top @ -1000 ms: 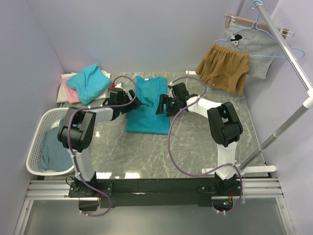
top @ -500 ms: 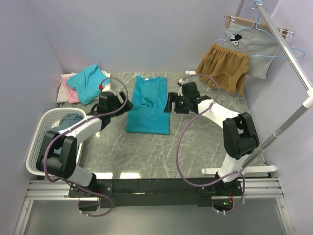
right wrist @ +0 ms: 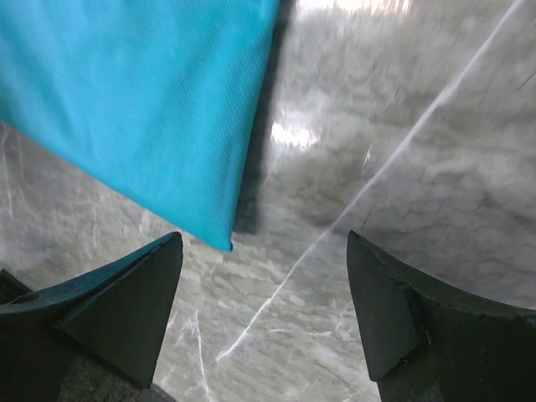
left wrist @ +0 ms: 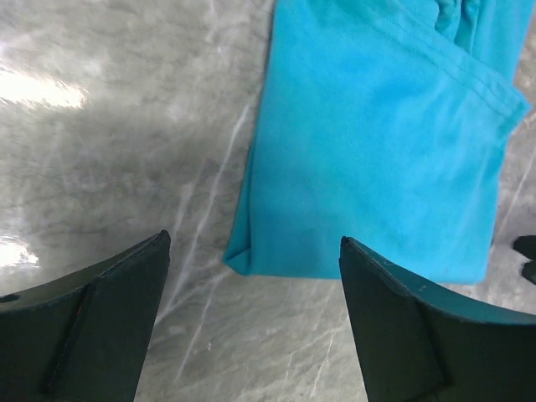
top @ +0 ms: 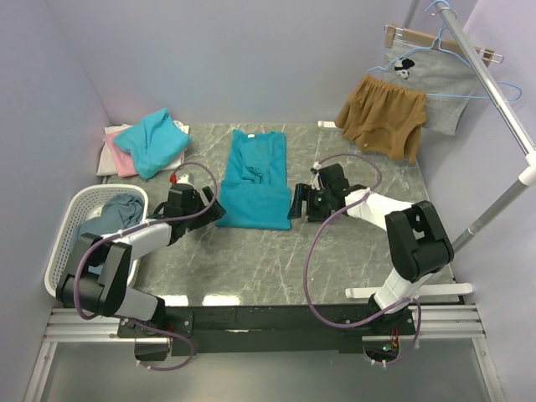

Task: Fold and stack the t-shirts
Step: Grab one side of the 2/3 rectangular tshirt with both arms

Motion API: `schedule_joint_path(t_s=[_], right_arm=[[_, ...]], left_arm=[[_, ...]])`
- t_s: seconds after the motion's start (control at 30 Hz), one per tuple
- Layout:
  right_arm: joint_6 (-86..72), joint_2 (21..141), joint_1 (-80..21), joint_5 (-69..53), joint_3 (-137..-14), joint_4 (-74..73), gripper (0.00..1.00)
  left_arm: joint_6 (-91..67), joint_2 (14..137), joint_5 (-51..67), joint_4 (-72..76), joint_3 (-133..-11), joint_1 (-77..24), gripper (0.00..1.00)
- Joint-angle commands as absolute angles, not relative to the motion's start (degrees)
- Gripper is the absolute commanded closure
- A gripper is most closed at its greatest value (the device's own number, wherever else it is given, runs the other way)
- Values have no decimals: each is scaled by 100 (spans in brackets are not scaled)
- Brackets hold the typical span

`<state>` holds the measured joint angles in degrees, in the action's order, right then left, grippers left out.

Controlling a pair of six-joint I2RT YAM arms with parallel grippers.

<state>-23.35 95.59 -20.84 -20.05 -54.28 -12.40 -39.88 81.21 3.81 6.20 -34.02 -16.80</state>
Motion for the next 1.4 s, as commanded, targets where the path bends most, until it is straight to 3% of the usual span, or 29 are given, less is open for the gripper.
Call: schedule_joint_path(t_s=[0.0,0.1,0.37,0.53,0.73,0.77,0.83,0.87,0.93,0.97,1.17,1.37], right_arm=[[-2557,9386,-2039,-2381,-5177,-756,15],[-2715,9518,-2030,-2592,-5054,-554,16],[-3286,9940,-2048,-3225,-4869,-17,18],[-3366,10309,-2039,-3366,-4939,220,27],[-3498,10634,-2048,-3437,-5001,395,53],[-3524,10652,-2048,-3410,-5010,430,69],[-3533,10635,-2039,-3419,-4983,509,81],[-3542,10609,-2030,-3410,-4983,527,98],[-3507,10539,-2030,-3419,-4931,554,100],[-3507,10451,-2030,-3428,-4905,571,100],[-3402,9767,-2030,-3419,-4466,458,100],[-3313,8932,-2109,-3472,-3815,212,100]], left_arm=[[-4051,8033,808,1001,-3138,-1670,16],[-4113,8173,1194,1291,-2936,-1670,22],[-4236,8831,1828,1986,-2689,-1670,23],[-4289,9228,1995,2293,-2689,-1670,37],[-4219,9422,1890,2259,-2707,-1661,58],[-4201,9422,1872,2215,-2716,-1661,60],[-4157,9396,1837,2180,-2707,-1661,71],[-4131,9378,1837,2162,-2698,-1661,79],[-4078,9343,1785,2066,-2716,-1661,87],[-4026,9325,1784,1987,-2725,-1661,98],[-4139,8887,1890,1680,-2575,-1740,99],[-4578,7876,1574,889,-2329,-2460,99]])
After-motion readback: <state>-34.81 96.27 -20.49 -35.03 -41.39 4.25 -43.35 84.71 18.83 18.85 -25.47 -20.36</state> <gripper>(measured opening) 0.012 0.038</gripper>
